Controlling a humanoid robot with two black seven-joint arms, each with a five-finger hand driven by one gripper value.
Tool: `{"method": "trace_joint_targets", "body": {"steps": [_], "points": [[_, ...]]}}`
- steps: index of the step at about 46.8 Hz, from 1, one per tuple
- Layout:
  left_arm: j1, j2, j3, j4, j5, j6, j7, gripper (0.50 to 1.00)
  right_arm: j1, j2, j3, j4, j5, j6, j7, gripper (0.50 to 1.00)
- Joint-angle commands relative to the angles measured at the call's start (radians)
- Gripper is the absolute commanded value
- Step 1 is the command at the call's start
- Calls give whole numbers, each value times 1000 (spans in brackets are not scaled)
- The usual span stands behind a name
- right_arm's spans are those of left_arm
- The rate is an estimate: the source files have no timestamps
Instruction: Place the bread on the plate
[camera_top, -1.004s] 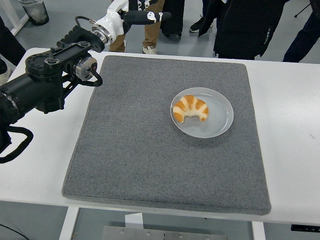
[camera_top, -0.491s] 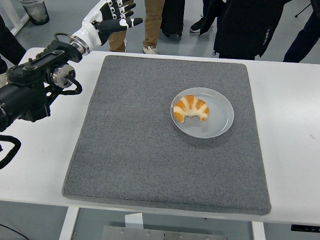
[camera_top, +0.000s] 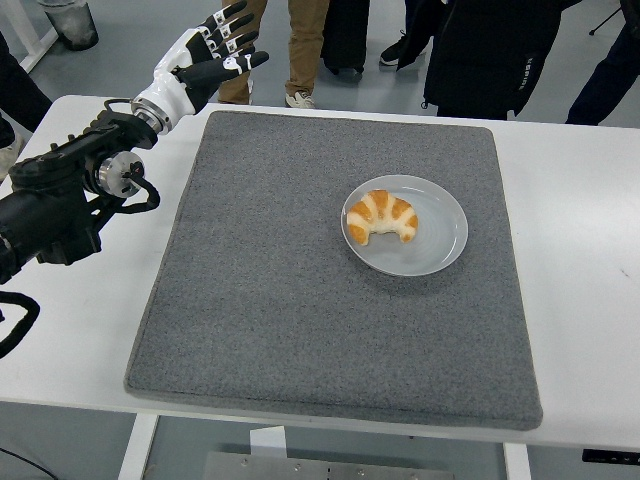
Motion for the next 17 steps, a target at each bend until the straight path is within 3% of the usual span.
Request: {"method": "trace_joint_targets", "body": {"steps": [1, 17], "points": [[12, 4, -6, 0, -19, -9, -1, 994, 0, 0, -1, 0, 0, 0, 0, 954], [19, 17, -6, 0, -16, -10, -3, 994, 0, 0, -1, 2, 0, 0, 3, 952]]}}
